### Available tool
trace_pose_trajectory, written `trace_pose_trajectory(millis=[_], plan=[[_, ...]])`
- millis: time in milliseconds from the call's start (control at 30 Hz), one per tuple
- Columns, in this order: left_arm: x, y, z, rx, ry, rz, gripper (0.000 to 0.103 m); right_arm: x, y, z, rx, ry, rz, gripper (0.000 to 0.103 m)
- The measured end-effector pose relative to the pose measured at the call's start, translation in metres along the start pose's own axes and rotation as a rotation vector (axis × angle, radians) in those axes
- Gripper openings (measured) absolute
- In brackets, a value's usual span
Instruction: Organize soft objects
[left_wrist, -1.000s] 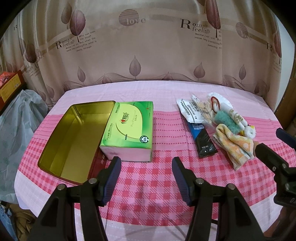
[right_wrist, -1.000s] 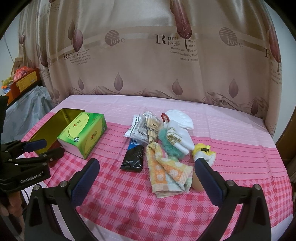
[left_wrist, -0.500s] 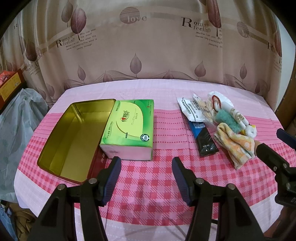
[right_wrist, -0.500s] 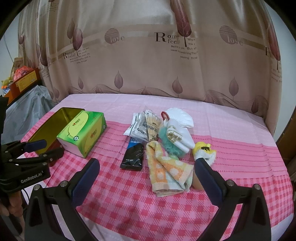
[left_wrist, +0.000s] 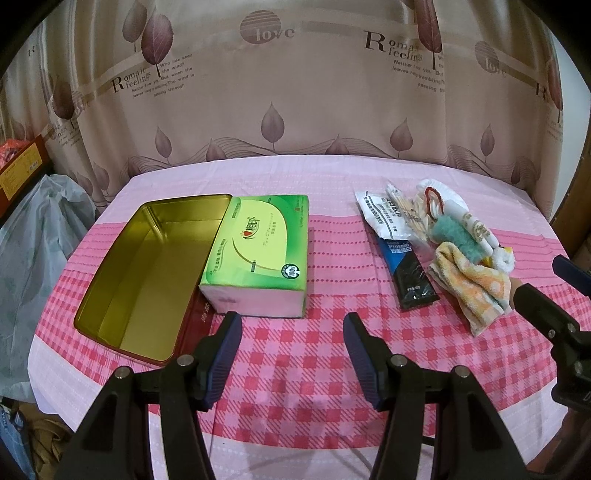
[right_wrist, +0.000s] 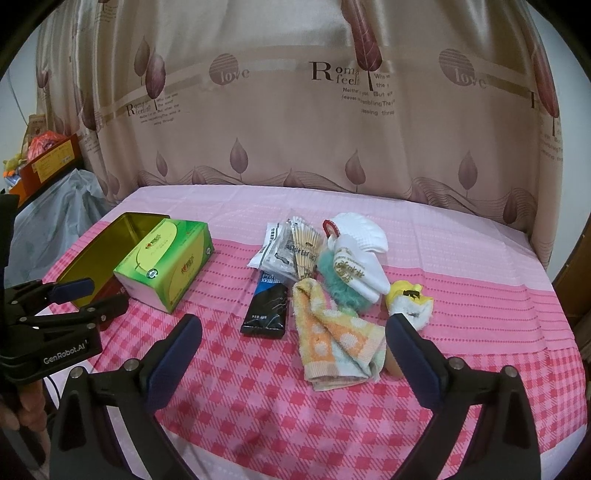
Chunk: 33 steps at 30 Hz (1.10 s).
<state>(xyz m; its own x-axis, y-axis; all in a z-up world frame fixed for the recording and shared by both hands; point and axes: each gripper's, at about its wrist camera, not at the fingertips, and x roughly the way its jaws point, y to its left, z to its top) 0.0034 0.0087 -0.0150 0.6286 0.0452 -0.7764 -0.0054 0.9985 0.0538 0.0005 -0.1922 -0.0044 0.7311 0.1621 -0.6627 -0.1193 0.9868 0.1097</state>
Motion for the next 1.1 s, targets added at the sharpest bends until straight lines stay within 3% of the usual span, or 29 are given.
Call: trace_pose_trajectory(millis=[700,1100], plan=[[0.004,-0.002,-0.002,0.004,0.012,0.002,0.058,0.000,-0.005,-0.001,0.010,0.003,-0.001,0.090],[0.013,-0.005,-0.002,0.017,0.029,-0.003,0.058,0.010,-0.039,-0.005,0.016,0.043,-0.061,0.080]])
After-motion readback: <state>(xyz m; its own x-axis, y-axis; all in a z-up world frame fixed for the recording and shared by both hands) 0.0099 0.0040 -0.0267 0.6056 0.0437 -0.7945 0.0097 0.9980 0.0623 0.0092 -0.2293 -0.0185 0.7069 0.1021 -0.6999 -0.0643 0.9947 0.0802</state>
